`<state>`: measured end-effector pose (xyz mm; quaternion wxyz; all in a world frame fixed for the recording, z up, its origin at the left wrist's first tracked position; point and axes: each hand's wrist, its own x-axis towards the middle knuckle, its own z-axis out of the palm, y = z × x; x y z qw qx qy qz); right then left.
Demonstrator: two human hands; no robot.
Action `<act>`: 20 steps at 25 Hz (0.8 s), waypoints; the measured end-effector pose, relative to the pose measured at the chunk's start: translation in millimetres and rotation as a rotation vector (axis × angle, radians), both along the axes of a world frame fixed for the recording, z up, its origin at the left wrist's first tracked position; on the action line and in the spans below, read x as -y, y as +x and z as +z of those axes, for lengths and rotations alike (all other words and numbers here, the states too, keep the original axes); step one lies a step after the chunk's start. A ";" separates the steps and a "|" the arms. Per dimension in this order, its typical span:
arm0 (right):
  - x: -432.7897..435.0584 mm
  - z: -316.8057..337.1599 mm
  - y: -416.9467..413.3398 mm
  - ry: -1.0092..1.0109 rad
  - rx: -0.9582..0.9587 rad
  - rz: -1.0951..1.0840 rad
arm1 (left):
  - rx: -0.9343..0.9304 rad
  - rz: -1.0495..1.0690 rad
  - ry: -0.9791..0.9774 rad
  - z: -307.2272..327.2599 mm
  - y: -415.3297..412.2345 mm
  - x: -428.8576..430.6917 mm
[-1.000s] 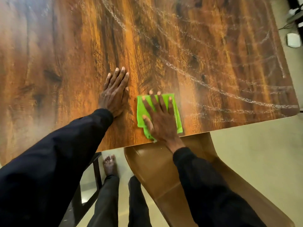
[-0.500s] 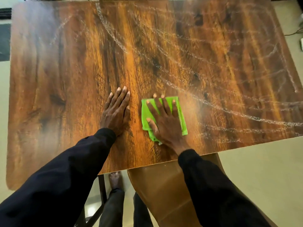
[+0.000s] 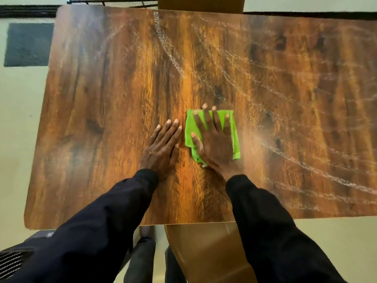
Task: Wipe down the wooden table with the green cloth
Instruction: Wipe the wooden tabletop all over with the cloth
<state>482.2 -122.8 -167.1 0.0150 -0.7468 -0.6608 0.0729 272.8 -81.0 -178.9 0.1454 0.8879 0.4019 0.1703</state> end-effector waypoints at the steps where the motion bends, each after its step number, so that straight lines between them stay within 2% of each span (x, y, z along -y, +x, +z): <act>1: 19.2 -0.5 -4.1 -0.008 -0.006 0.064 | -0.001 0.005 -0.006 0.5 0.1 -0.2; 4: 48.1 0.4 19.1 -0.010 -0.020 0.069 | -0.008 0.023 -0.006 0.9 1.1 -0.5; 9: -49.6 6.2 46.6 0.000 0.002 -0.164 | -0.031 0.009 -0.016 -0.9 -0.8 -1.6; 11: -66.4 7.0 29.7 -0.016 0.000 -0.100 | -0.050 0.004 -0.010 -0.7 -1.4 -1.0; 15: -15.0 4.4 26.3 -0.027 -0.031 0.108 | -0.050 0.016 -0.035 2.1 1.2 -0.4; 17: -6.9 5.2 45.2 -0.013 -0.029 0.015 | -0.059 0.015 -0.034 1.3 1.1 -1.0; 20: -50.4 10.3 58.7 -0.013 -0.022 -0.158 | -0.055 0.004 -0.026 -2.0 -0.3 -1.9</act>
